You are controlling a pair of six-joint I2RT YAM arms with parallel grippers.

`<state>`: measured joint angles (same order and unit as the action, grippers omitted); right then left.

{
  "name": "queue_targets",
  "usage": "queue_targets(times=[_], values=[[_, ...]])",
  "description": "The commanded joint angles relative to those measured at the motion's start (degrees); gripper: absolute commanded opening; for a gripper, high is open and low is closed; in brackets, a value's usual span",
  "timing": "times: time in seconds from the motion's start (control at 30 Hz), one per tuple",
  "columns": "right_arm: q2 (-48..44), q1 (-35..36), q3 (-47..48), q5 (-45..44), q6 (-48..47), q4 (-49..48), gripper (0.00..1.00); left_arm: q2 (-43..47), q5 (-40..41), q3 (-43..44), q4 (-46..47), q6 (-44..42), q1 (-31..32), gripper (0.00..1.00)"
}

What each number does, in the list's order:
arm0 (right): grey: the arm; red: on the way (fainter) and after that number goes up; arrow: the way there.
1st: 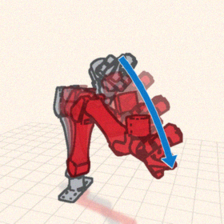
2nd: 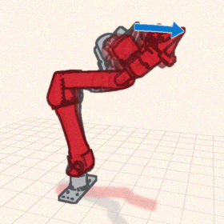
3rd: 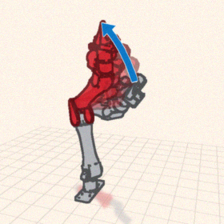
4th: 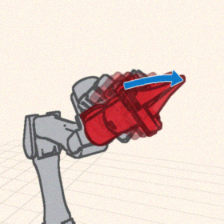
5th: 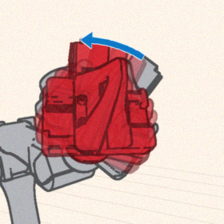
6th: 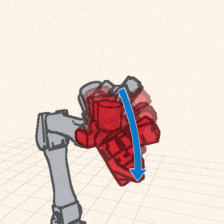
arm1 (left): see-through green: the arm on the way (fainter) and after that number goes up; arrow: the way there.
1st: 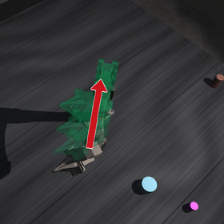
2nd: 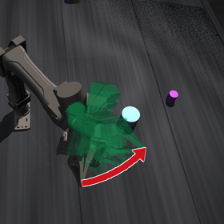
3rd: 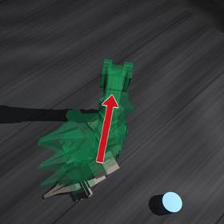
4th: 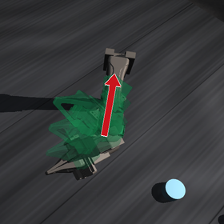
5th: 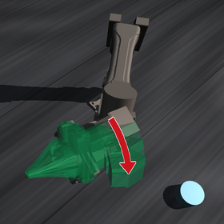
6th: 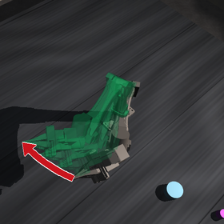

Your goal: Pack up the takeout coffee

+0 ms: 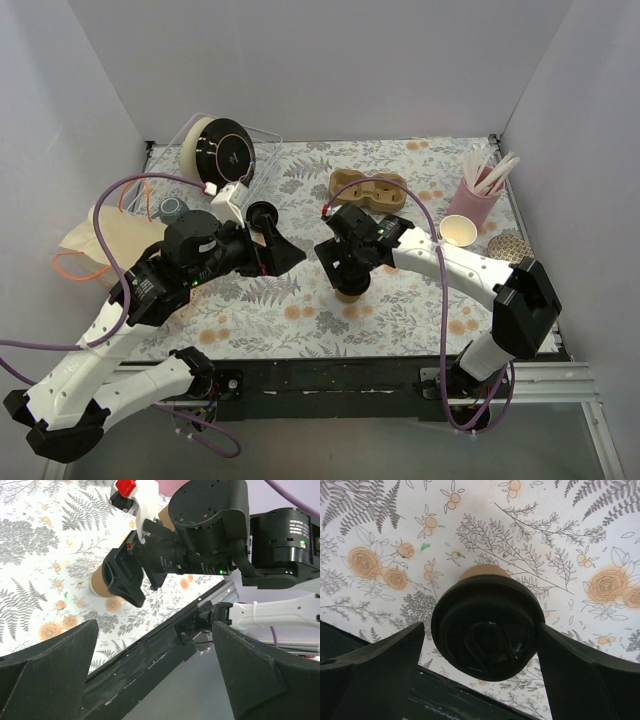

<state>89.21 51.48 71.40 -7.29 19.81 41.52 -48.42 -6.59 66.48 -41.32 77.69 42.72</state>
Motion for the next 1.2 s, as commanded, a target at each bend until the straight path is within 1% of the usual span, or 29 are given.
queue_targets(times=[0.0, 0.2, 0.37, 0.57, 0.67, 0.83, 0.87, 0.97, 1.0, 1.1, 1.17], values=[[1.75, 1.07, 0.94, -3.69, 0.31, 0.32, 0.97, 1.49, 2.98, 1.37, -3.06, -1.93, -0.09, 0.98], [1.76, 1.78, -1.17, -6.42, 1.72, -0.12, 0.91, 1.75, 4.48, 1.9, -4.38, -2.1, -0.09, 0.98], [0.88, 2.13, -0.73, -7.65, 1.9, 0.41, 0.86, 1.58, 5.62, 2.87, -4.91, -2.46, -0.09, 0.98], [0.0, 2.13, 0.67, -12.66, 4.09, 6.38, 0.84, 0.7, 5.89, 4.18, -5.0, -3.42, -0.09, 0.98], [-1.84, 2.13, -0.63, -15.03, 6.19, 9.8, 0.83, 0.0, 5.89, 5.15, -4.91, -4.04, -0.09, 0.98], [-8.86, 1.78, -5.9, -18.63, 11.55, 13.93, 0.82, -0.71, 5.89, 6.91, -5.17, -5.18, -0.09, 0.98], [-10.01, 1.34, -6.96, -19.07, 12.69, 15.86, 0.82, -0.71, 7.54, 7.08, -5.17, -5.44, -0.09, 0.98], [-15.28, -0.06, -12.76, -20.48, 17.88, 17.98, 0.81, -0.71, 7.73, 7.53, -5.52, -5.8, -0.09, 0.98], [-18.34, -0.68, -15.82, -20.75, 20.41, 18.85, 0.81, -0.71, 7.73, 7.61, -5.7, -5.88, -0.09, 0.98], [-24.23, -3.84, -19.7, -22.76, 23.77, 20.27, 0.81, -0.44, 7.73, 7.7, -6.05, -6.23, -0.09, 0.98], [-26.53, -7.79, -21.38, -24.7, 25.19, 20.8, 0.81, -0.62, 7.64, 7.7, -6.14, -6.59, -0.09, 0.98]])
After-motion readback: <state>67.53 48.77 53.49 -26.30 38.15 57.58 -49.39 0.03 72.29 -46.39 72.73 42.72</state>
